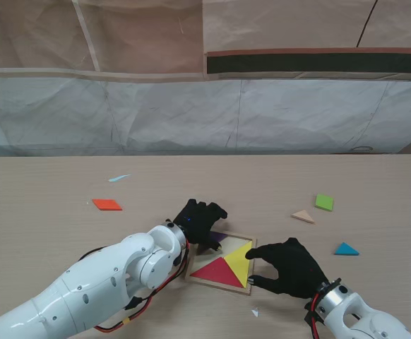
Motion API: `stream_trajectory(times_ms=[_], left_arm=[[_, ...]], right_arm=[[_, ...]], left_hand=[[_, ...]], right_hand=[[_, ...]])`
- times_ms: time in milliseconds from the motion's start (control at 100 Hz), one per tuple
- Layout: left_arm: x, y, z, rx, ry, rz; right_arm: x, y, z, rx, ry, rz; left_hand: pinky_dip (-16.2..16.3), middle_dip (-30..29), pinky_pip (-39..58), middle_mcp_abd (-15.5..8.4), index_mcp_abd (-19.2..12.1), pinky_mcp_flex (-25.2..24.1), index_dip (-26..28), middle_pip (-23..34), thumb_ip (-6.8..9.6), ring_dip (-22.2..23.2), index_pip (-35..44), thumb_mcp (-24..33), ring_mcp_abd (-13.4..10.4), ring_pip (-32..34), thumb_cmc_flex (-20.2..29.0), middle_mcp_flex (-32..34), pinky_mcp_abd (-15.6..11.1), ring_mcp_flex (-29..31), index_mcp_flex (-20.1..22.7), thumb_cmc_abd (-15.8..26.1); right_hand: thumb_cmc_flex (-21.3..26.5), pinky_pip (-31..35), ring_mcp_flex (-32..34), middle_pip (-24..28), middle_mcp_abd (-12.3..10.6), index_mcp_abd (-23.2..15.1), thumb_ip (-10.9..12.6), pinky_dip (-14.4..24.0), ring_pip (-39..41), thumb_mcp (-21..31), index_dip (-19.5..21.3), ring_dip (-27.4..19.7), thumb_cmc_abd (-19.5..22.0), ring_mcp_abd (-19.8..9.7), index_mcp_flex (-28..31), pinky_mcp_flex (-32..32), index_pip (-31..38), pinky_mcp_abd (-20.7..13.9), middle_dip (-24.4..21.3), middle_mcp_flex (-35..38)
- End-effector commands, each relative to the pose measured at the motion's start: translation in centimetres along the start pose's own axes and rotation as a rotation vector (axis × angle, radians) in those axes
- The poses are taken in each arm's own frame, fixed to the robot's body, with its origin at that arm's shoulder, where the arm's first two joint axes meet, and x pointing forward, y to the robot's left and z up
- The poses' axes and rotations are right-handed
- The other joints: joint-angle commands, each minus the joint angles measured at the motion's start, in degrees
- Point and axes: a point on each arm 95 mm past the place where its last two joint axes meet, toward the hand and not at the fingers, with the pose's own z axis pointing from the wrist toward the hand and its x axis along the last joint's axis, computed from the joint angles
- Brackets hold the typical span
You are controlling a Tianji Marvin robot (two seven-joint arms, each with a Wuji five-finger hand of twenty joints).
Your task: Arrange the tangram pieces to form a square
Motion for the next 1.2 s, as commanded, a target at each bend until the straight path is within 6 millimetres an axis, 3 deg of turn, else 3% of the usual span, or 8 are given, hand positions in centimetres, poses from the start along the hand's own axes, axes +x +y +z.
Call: stream_trajectory(times_ms=[0, 410, 510, 650, 710, 780, 940, 1190], left_arm=[[-0.2, 0.7, 0.1, -0.002, -0.002, -0.007], [-0.5, 1.3, 0.2, 0.024, 0.01, 0.059], [-0.5, 1.3, 0.1, 0.027, 0.009, 0.051], [-0.7, 1.4, 0.2, 0.017, -0.002, 0.042], [-0.8, 1.5, 0.2, 0.013, -0.009, 0.038], [-0.9, 1.6, 0.1, 0.012, -0.016, 0.036], [-1.2, 1.6, -0.1, 0.007, -0.034, 0.036], [-1.4, 1.5, -0.2, 0.009, -0.04, 0.026]], right_arm=[[0.3, -0.3, 0.0, 0.013, 0.003, 0.006], [0.3, -0.1, -0.1, 0.008, 0.006, 0.0], [0.3, -0.1, -0.1, 0.009, 0.006, 0.0], [0.3, -0.2, -0.1, 0.006, 0.006, 0.0], [0.3, -0.2, -0.1, 0.007, 0.006, -0.001], [0.2, -0.2, -0.1, 0.006, 0.004, 0.0], [0.2, -0.2, -0.1, 0.009, 0.003, 0.0], [0.2, -0.2, 0.0, 0.01, 0.004, 0.002]], left_hand=[[-0.87, -0.73, -0.58, -1.17, 1.46, -0.71, -0.62, -2.42, 1.82, -0.72, -1.01, -1.14, -1.26, -0.92, -0.5, -1.3, -0.66, -1.2, -3.3, 0.1], [2.35, 2.45, 6.53, -1.07, -1.51, 3.07, 2.32, 4.06, -0.12, 1.63, 6.48, 21.03, -1.56, 4.49, -0.69, 0.58, -2.14, 3.46, 1.53, -5.72], [3.62, 3.5, 8.63, -0.53, -5.87, 5.56, 4.71, 6.14, -0.43, 2.09, 11.77, 21.82, -1.21, 6.49, 0.05, 5.94, -2.83, 6.47, 10.01, -5.42], [4.53, 4.53, 10.35, 0.24, -5.94, 9.01, 5.52, 8.05, -0.63, 2.45, 14.27, 22.97, -1.46, 8.5, 1.27, 11.75, -3.3, 10.29, 17.79, -5.41], [4.89, 5.17, 10.99, 0.27, -5.65, 10.3, 5.82, 9.09, -0.82, 2.69, 15.06, 23.1, -1.45, 9.49, 1.19, 13.65, -3.27, 11.74, 19.22, -5.7], [5.74, 6.9, 11.51, 0.47, -6.1, 11.56, 4.78, 10.29, -4.68, 2.83, 18.21, 20.73, -1.57, 10.99, 2.97, 15.53, -3.26, 13.04, 21.27, -7.75], [6.52, 8.47, 12.75, 0.63, -5.42, 13.89, 4.44, 12.07, -5.8, 3.95, 21.78, 18.97, -1.23, 13.92, 4.04, 17.83, -3.39, 15.19, 21.78, -8.55], [6.2, 5.87, 11.42, 0.91, -4.42, 11.76, 3.39, 7.85, -2.17, 2.4, 16.7, 20.55, -1.4, 11.05, 0.93, 15.45, -3.28, 13.57, 20.27, -5.33]], right_hand=[[0.98, -0.74, -0.95, -0.65, -0.09, -0.59, 0.13, 0.37, -0.72, -0.76, -0.48, -0.33, 1.64, -0.2, 0.54, -1.06, 0.44, 0.26, -0.07, -1.21], [0.98, -0.71, -1.03, -0.67, -0.05, -0.61, 0.14, 0.4, -0.72, -0.76, -0.52, -0.33, 1.69, -0.14, 0.36, -1.03, 0.36, 0.3, -0.07, -1.26], [1.0, -0.72, -1.0, -0.65, -0.06, -0.56, 0.14, 0.4, -0.71, -0.77, -0.52, -0.33, 1.64, -0.17, 0.35, -1.07, 0.35, 0.23, -0.06, -1.24], [0.98, -0.72, -1.08, -0.66, -0.08, -0.62, 0.14, 0.41, -0.75, -0.76, -0.54, -0.35, 1.74, -0.24, 0.27, -1.07, 0.31, 0.3, -0.06, -1.27], [0.96, -0.72, -0.97, -0.67, 0.01, -0.6, 0.14, 0.4, -0.7, -0.77, -0.53, -0.33, 1.72, -0.17, 0.29, -1.06, 0.32, 0.26, -0.07, -1.28], [0.96, -0.71, -0.98, -0.61, -0.01, -0.58, 0.13, 0.41, -0.7, -0.79, -0.53, -0.33, 1.66, -0.11, 0.34, -1.03, 0.34, 0.28, -0.05, -1.17], [1.0, -0.72, -0.98, -0.65, -0.01, -0.62, 0.13, 0.41, -0.7, -0.79, -0.52, -0.33, 1.67, -0.11, 0.41, -1.08, 0.37, 0.32, -0.07, -1.26], [1.02, -0.71, -0.97, -0.66, 0.03, -0.54, 0.14, 0.41, -0.69, -0.79, -0.52, -0.33, 1.68, -0.09, 0.38, -1.08, 0.38, 0.28, -0.07, -1.28]])
